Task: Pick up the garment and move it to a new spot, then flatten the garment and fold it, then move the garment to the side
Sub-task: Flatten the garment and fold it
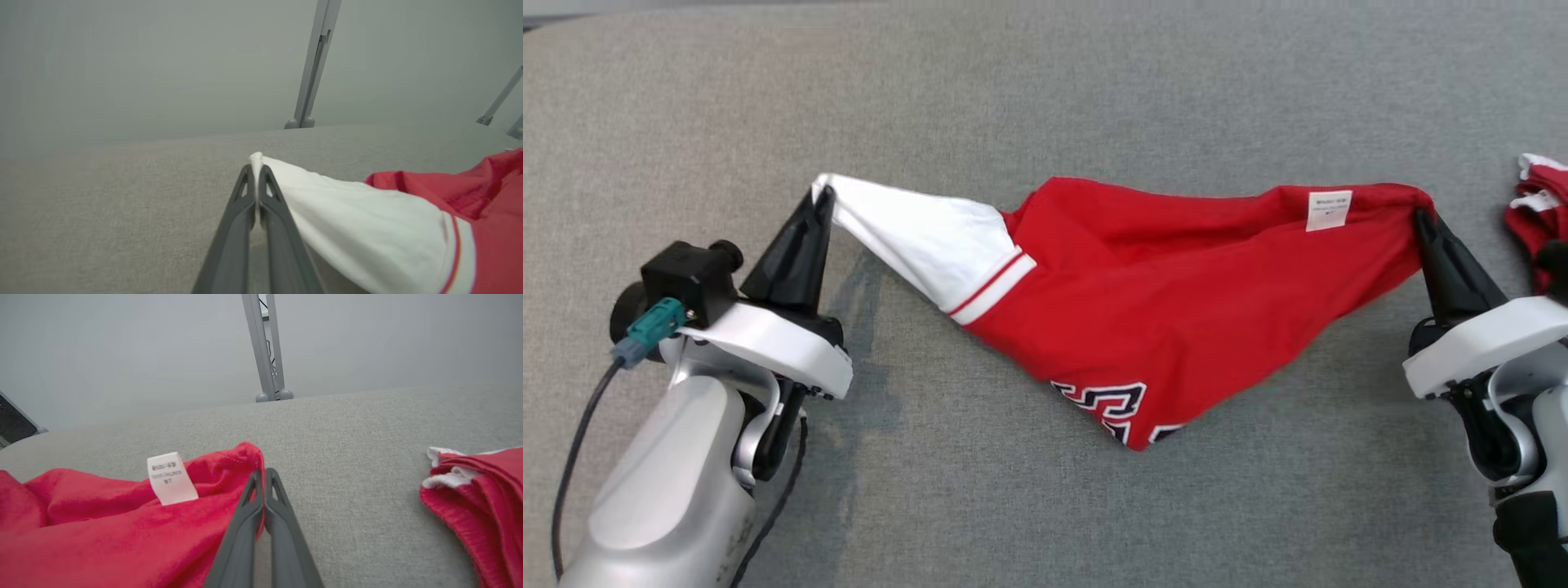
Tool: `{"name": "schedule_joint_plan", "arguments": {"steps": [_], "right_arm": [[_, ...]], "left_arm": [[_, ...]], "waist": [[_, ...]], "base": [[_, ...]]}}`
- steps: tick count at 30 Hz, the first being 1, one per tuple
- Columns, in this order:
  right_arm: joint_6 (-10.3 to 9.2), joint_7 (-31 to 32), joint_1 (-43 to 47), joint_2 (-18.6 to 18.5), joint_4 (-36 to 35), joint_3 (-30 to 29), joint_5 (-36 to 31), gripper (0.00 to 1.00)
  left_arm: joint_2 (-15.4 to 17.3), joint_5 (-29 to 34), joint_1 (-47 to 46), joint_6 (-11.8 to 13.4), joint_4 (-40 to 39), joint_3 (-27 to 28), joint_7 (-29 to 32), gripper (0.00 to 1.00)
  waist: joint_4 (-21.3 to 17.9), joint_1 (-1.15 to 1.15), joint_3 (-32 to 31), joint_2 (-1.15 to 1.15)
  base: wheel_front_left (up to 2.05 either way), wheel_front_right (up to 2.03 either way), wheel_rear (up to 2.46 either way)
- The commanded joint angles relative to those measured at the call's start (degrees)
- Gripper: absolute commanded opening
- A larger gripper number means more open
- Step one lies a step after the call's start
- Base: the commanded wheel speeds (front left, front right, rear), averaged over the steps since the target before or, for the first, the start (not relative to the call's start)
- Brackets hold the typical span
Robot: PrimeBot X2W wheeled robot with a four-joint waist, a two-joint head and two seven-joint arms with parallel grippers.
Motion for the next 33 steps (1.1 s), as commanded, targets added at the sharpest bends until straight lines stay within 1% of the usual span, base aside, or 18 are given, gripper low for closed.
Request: {"name": "schedule_joint_plan", "arguments": {"steps": [1, 6, 13, 18, 22, 24, 26, 30, 33], "right_arm": [[0.01, 0.6, 0.4, -0.8, -1.2, -0.1, 1.0, 0.0], [0.01, 3.1, 0.8, -1.4, -8.2, -0.8, 9.0, 0.0], [0.01, 7.5, -0.9, -3.0, -16.8, -4.3, 18.0, 0.0], [0.01, 10.0, -4.6, -3.6, -21.0, -7.9, 22.5, 0.0], [0.01, 11.4, -8.5, -4.3, -23.4, -10.5, 23.9, 0.0], [0.01, 12.2, -10.3, -4.5, -24.0, -11.6, 23.4, 0.0], [0.01, 13.3, -12.1, -3.9, -24.3, -12.8, 23.3, 0.0], [0.01, 14.4, -14.1, -2.9, -23.0, -13.4, 22.5, 0.0], [0.02, 14.8, -16.5, -2.2, -20.7, -13.2, 21.7, 0.0]], "left_arm": [[0.7, 0.5, -0.6, 0.6, -1.2, 0.5, -0.5, 0.0], [2.5, 0.9, -2.0, 2.1, -8.2, 2.4, -1.1, 0.0], [5.3, 1.4, -5.3, 3.9, -17.2, 4.7, 1.0, 0.0], [7.2, 2.7, -10.8, 4.1, -22.4, 5.7, 2.3, 0.0], [8.3, 3.6, -16.2, 3.7, -25.2, 6.2, 3.6, 0.0], [8.7, 3.8, -18.5, 3.8, -26.1, 6.5, 4.3, 0.0], [8.7, 3.7, -20.4, 3.7, -26.5, 6.2, 5.6, 0.0], [8.1, 2.5, -22.1, 3.0, -24.6, 5.7, 6.5, 0.0], [7.2, 1.6, -24.4, 1.8, -21.6, 5.4, 6.0, 0.0]], "waist": [[-0.7, 0.0, -1.4, 0.0], [-1.3, 0.0, -4.0, 0.0], [-1.8, 0.0, -7.5, 0.0], [-1.9, 0.0, -9.7, 0.0], [-2.1, 0.0, -11.2, 0.0], [-2.3, 0.0, -11.8, 0.0], [-2.5, 0.0, -12.4, 0.0], [-2.8, 0.0, -11.9, 0.0], [-3.0, 0.0, -10.5, 0.0]], "base": [[0.0, 0.0, 0.0], [0.0, 0.0, 0.0], [0.0, 0.0, 0.0], [0.0, 0.0, 0.0], [0.0, 0.0, 0.0], [0.0, 0.0, 0.0], [0.0, 0.0, 0.0], [0.0, 0.0, 0.0], [0.0, 0.0, 0.0]]}}
